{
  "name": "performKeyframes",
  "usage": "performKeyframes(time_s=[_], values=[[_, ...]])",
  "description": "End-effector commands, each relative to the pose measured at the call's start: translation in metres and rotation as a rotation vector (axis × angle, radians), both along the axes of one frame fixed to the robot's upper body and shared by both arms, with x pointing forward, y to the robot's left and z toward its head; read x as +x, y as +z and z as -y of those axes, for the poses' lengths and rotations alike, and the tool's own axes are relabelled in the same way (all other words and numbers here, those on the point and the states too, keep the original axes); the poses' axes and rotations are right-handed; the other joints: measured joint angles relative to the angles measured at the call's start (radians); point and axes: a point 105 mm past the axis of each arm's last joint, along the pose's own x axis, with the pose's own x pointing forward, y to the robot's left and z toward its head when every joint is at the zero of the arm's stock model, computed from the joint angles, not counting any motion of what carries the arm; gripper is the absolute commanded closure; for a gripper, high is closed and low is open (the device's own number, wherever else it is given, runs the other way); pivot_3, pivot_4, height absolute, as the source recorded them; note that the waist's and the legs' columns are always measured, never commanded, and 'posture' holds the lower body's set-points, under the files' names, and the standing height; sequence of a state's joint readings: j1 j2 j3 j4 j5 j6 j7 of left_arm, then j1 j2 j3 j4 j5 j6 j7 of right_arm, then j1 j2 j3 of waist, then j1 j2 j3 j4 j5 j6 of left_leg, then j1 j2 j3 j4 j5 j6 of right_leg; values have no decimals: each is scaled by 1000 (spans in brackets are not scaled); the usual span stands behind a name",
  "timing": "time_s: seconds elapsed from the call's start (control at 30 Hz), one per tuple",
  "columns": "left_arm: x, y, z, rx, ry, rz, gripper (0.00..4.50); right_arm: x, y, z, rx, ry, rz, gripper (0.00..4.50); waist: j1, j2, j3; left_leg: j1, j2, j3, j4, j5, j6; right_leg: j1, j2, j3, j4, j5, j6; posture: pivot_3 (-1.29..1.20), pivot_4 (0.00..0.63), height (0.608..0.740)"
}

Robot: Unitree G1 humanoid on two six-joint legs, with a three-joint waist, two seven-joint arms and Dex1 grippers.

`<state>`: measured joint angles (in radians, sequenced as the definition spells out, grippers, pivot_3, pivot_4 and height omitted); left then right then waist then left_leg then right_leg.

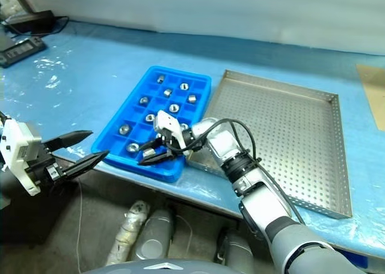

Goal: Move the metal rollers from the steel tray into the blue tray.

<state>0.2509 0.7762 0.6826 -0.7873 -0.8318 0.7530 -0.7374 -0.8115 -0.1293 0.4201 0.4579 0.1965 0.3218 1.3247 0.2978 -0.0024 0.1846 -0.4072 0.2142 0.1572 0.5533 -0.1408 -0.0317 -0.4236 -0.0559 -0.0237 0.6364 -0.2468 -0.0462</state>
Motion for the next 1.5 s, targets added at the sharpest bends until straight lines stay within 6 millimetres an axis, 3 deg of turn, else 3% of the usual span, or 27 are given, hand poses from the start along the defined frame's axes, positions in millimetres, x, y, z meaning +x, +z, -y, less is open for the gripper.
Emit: performKeyframes(time_s=[0.03, 0.33, 0.47, 0.57, 0.83, 1.0, 1.13, 1.27, 1.37, 1.5], values=[[3, 5, 5, -3, -22, 26, 914, -2, 3, 7, -1, 26, 31, 2661, 6, 0, 0, 0, 0, 0, 0, 0, 0, 0, 0, 0, 0, 0, 0, 490, 150, 740], [23, 5, 13, -7, -95, 31, 914, 2, -2, 35, -34, -28, 26, 2661, 16, -1, -1, 3, -1, 0, 0, 1, -2, 2, 1, 2, 1, 0, 0, 397, 150, 740], [28, 4, 15, 0, -123, 28, 914, -9, -4, 41, -31, 12, -1, 1273, 13, -1, -2, 4, 0, 0, 0, 2, -3, 2, 2, 2, 2, 1, -1, 387, 150, 740], [33, 2, 17, 5, -138, 27, 914, 12, 1, 33, -16, -137, 32, 307, -3, 0, -2, 4, -1, -1, 0, 3, -4, 1, 3, 2, 3, 3, -4, 356, 150, 740], [47, -6, 27, -14, -181, 35, 914, 31, 26, 39, 78, -277, 84, 307, -25, 0, -2, 2, -1, -1, 1, 3, -5, 1, 4, 2, 3, 3, -5, 298, 150, 740], [81, -15, 44, -57, -194, 77, 914, 58, 62, 66, 217, -537, 143, 307, -52, 0, -3, 2, -3, -1, 2, 6, -10, 1, 3, 2, 5, 4, -5, 191, 150, 740], [130, -35, 55, 12, -121, 116, 914, 83, 80, 102, 293, -797, 202, 307, -89, 0, -3, 2, -5, -1, 4, 7, -10, 2, 4, 1, 6, 6, -2, 107, 150, 740], [152, -32, 80, -47, -171, 148, 914, 104, 88, 135, 309, -1050, 288, 307, -133, -1, -4, -1, -7, 1, 8, 7, -11, 3, 3, 1, 6, 9, 2, 21, 150, 740], [167, -41, 95, -22, -186, 132, 914, 115, 87, 161, 295, -1228, 345, 307, -164, -1, -4, -3, -7, 2, 9, 6, -10, 2, 3, 0, 6, 9, 2, -41, 150, 740], [179, -33, 110, -60, -222, 158, 914, 114, 80, 175, 286, -1320, 368, 307, -202, -1, -4, -3, -7, 2, 9, 6, -10, 2, 3, 0, 6, 9, 2, -85, 150, 740]])
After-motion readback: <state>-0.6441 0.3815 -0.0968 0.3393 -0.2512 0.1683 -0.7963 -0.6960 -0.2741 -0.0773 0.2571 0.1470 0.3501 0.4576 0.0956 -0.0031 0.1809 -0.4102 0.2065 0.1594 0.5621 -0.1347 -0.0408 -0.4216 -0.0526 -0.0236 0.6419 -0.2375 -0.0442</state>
